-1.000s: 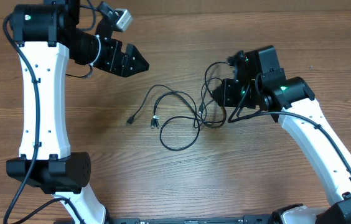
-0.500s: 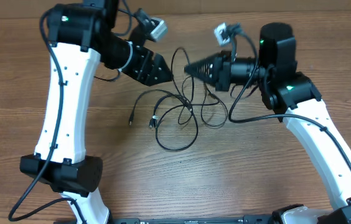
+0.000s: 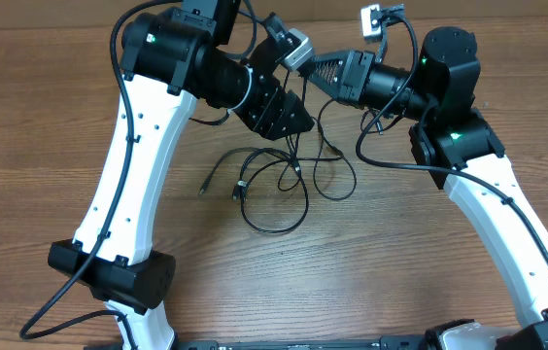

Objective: Untangle cables

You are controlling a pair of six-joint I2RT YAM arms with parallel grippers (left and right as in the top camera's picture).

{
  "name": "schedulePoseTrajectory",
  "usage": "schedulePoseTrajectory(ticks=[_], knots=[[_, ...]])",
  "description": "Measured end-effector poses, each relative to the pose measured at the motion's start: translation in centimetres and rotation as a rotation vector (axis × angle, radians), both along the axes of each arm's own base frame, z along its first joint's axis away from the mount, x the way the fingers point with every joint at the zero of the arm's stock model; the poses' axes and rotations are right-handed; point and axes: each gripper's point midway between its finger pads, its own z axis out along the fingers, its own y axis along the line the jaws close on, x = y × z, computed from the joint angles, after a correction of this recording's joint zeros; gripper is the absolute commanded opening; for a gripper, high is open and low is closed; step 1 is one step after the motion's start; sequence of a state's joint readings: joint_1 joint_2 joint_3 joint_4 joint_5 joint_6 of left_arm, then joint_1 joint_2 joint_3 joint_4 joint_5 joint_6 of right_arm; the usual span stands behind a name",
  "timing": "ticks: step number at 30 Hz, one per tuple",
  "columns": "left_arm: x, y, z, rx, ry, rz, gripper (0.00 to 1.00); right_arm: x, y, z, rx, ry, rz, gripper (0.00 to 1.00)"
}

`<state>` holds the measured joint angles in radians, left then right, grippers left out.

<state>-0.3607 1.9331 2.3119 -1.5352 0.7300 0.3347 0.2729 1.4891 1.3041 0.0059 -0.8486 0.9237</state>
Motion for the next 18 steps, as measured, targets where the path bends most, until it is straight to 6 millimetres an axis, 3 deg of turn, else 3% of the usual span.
schedulePoseTrajectory(ticks=[4, 10, 16, 18], knots=[[0.5, -0.4, 0.4, -0.017, -0.034, -0.005, 0.54, 0.5, -0.2, 0.1, 0.068, 0.135, -0.042, 0.04], [2.0, -1.0, 1.2, -0.051, -0.092, 0.017, 0.07, 0.5, -0.2, 1.6, 0.172, 0.236, -0.045, 0.04], [2.4, -1.2, 1.5, -0.062, -0.095, 0.035, 0.04, 0.2, 0.0, 2.8, 0.220, 0.245, -0.020, 0.04], [2.4, -1.2, 1.5, -0.061, -0.094, 0.040, 0.04, 0.2, 0.0, 2.7, 0.219, 0.251, -0.021, 0.09]])
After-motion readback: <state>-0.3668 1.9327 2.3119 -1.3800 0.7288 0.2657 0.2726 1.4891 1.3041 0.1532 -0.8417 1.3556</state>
